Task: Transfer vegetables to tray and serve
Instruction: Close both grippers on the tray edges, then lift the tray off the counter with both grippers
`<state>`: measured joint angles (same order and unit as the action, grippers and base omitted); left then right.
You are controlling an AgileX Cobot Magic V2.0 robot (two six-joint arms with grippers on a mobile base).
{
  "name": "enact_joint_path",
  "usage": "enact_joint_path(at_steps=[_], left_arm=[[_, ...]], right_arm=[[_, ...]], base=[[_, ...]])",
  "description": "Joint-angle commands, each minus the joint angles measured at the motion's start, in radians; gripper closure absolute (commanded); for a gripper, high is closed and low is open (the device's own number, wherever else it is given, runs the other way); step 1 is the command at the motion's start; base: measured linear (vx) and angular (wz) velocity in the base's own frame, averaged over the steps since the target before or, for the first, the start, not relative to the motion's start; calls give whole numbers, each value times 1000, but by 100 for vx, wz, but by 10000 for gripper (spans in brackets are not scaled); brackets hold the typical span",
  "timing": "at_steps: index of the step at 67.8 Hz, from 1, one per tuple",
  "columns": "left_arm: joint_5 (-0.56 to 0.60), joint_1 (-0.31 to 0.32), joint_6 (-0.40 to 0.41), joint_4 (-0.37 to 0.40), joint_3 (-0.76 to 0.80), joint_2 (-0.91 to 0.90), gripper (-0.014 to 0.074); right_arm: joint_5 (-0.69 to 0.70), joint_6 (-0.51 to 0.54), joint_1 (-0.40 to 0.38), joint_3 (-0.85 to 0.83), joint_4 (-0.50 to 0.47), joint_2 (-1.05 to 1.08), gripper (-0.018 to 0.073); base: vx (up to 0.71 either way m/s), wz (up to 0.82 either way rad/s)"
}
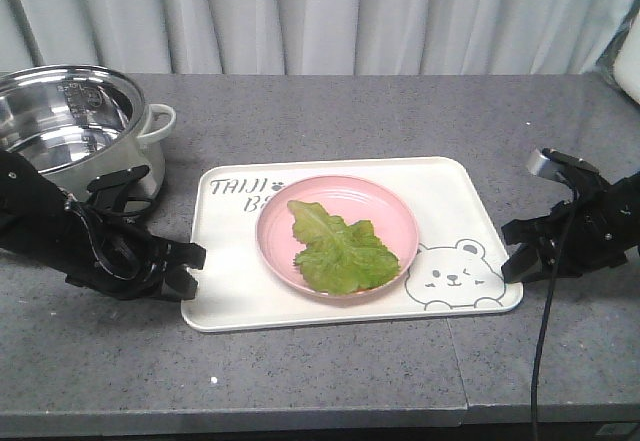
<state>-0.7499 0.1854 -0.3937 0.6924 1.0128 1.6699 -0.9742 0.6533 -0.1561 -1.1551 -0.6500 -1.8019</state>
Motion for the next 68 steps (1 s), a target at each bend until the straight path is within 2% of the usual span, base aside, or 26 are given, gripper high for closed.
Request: enact_joint_path(at_steps=[1, 19, 27, 42, 54, 60, 68], left_arm=[[9, 11, -13, 57, 27, -37, 603], [27, 6, -39, 46, 28, -93, 603], [23, 6, -34, 11, 28, -129, 603], [19, 6, 12, -47, 28, -216, 603], [-1, 6, 52, -78, 28, -291, 603], [-28, 6, 82, -122, 28, -323, 603], [-71, 6, 173, -210, 28, -363, 603]], right_arm=[[-60, 25, 6, -14, -46, 42, 564], [-115, 24, 6, -14, -72, 126, 564], [-128, 15, 6, -13, -74, 169, 564], [-174, 14, 9, -3, -120, 251, 564], [-179, 12, 70, 26, -113, 310, 564], [-188, -8, 101, 25, -105, 326, 564], [-189, -41, 109, 25, -97, 340, 564]], base=[[0, 0], [0, 0], [0, 0], [0, 0], [0, 0], [0, 0], [0, 0]])
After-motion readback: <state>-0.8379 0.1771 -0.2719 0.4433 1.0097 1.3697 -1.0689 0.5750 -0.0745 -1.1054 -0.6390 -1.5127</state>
